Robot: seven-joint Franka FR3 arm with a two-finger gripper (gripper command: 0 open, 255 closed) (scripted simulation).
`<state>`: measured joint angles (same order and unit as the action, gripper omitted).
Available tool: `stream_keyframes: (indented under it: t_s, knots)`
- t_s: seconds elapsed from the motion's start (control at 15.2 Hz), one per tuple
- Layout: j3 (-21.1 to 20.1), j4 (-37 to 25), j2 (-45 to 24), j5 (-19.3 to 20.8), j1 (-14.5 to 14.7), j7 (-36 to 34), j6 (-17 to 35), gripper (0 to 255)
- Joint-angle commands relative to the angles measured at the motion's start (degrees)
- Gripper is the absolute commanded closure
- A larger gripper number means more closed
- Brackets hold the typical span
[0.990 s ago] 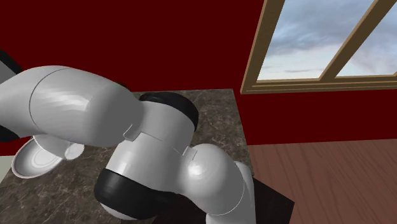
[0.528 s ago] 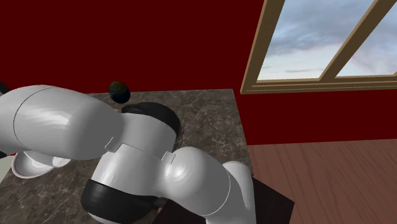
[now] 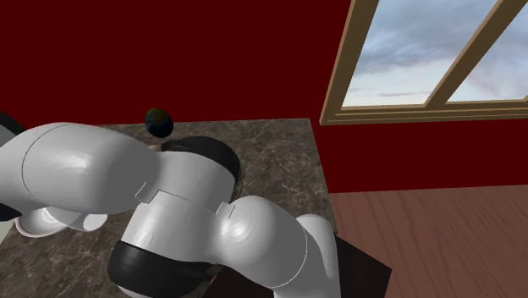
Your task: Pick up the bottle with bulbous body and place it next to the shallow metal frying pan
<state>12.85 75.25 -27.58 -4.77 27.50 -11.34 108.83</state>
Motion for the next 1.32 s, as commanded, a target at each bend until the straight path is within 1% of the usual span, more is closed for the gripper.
stream_keyframes:
  t_s: [0.0, 0.46, 0.99, 1.06, 1.25]
  knots:
    - [-0.01, 1.43, -0.04, -0.03, 0.04, 0.07, 1.53, 255]
    - [-0.15, 5.84, -0.62, -0.22, 0.21, 0.18, 6.5, 255]
    - [-0.15, 5.81, -0.64, -0.23, 0.2, 0.18, 6.49, 255]
    - [-0.15, 5.84, -0.62, -0.22, 0.21, 0.18, 6.5, 0]
    - [-0.15, 5.83, -0.63, -0.23, 0.21, 0.17, 6.51, 0]
